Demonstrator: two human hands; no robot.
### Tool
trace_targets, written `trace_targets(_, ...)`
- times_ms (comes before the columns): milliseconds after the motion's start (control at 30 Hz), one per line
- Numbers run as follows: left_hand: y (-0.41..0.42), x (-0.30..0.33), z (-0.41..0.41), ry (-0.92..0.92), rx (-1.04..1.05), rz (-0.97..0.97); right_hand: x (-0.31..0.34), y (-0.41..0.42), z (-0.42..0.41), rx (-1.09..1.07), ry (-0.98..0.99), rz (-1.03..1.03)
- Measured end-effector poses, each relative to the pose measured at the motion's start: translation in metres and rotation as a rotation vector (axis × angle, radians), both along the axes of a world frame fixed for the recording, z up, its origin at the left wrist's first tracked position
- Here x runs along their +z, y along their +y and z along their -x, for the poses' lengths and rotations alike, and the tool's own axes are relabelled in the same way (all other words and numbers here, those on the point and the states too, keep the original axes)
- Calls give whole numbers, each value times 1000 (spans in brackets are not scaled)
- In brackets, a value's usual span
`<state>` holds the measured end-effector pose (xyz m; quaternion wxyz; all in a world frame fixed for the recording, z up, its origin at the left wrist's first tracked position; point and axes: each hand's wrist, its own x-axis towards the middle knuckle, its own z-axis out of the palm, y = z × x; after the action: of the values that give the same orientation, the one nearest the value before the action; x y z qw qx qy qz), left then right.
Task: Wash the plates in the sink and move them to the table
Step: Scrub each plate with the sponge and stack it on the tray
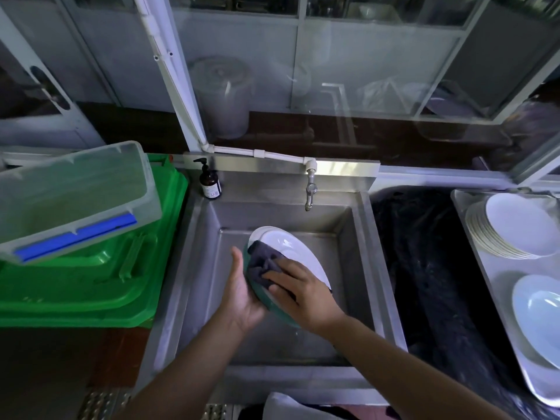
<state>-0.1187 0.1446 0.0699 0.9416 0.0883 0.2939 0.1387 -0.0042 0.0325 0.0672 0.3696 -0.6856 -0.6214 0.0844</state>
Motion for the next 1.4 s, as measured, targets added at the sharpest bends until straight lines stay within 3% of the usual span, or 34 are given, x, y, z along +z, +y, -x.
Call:
trace_targets(167,3,3,11,1,-97,75,-13,-32,-10,183,-173,50)
trace_targets(300,4,10,11,18,43,20,-20,-51,-22,190,-215,46)
trace_targets(500,-3,8,21,24,77,-44,-36,-43,-33,-223,-70,178)
trace_targets(700,-19,19,28,138,-159,-126,-19,3,-37,-586,178,329)
trace_targets(833,-34,26,20,266,-166,-109,3,43,5,-364,15,143)
trace_targets(1000,-36,35,32,171,-161,-91,15,43,-17,-32,-145,90)
trace_targets(1067,-34,43,40,126,-178,-99,8,32,-53,-117,-157,143)
trace_targets(1200,-31,42,42,148,-167,-135,-1,29,-67,-469,126,363)
trace_targets(1267,-31,40,35,202,-170,-91,-1,36,-35,-414,79,267)
trace_targets(1400,-26,35,37,210,-176,-127,2,31,-17,-29,-65,138)
